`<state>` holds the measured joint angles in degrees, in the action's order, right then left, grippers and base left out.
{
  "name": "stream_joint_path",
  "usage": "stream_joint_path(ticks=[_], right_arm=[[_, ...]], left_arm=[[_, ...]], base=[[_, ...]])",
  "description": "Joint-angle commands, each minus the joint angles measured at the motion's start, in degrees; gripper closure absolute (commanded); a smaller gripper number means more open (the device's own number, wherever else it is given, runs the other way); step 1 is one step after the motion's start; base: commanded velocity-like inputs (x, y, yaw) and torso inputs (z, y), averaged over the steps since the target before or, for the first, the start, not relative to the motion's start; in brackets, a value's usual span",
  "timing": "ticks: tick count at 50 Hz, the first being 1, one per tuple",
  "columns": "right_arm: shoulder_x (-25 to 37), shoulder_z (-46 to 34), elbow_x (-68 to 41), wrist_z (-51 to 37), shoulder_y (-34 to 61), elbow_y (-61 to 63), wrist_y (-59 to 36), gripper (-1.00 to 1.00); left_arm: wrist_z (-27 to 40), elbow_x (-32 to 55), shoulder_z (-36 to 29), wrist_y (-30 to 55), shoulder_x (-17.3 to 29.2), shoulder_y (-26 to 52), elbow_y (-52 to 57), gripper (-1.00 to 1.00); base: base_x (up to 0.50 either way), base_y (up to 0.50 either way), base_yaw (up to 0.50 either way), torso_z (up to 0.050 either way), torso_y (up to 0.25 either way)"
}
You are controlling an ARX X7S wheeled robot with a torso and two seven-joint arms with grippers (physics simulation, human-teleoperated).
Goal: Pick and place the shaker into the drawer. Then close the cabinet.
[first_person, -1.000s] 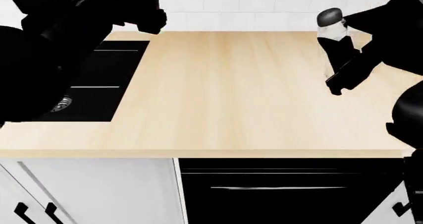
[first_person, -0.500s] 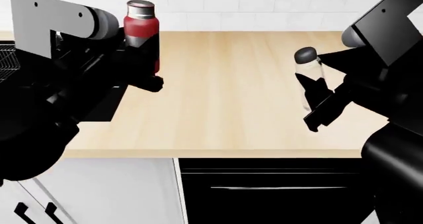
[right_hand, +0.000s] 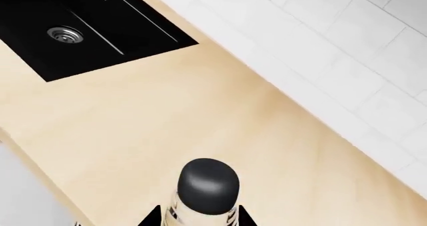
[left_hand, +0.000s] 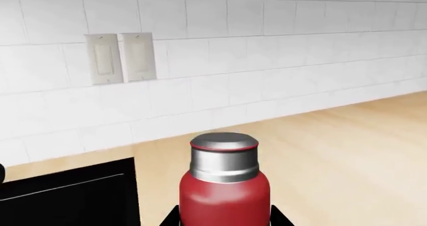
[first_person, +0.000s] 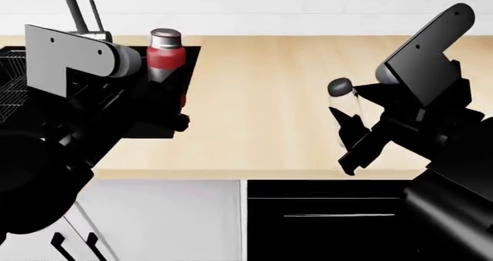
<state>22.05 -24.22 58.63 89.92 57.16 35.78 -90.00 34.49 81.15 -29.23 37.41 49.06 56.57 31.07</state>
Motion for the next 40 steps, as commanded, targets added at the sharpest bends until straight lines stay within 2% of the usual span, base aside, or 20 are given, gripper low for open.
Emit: stream_joint_path(ticks=[1,35,40], right_arm=[[-0.7,-1.3,1.0,0.1,-1.1,0.2,0.0,1.00],[-2.7,-1.5,2.9,0.1,-2.4,0.0,0.0,1.00],[-2.9,-1.7,2.8,0.1,-2.5,0.0,0.0,1.00]], left_arm=[[0.4,0.2,0.4,-1.2,0.8,-2.1,0.4,1.00],[0.3,0.3,0.9,-2.3,2.1,-4.3,0.7,1.00],[-0.1,1.5,0.8,-1.1,1.6,-2.0,-0.7,1.00]], base=[[-0.07,0.50,0.00,0.000,0.000],[-0.07,0.50,0.00,0.000,0.000],[-0.07,0.50,0.00,0.000,0.000]])
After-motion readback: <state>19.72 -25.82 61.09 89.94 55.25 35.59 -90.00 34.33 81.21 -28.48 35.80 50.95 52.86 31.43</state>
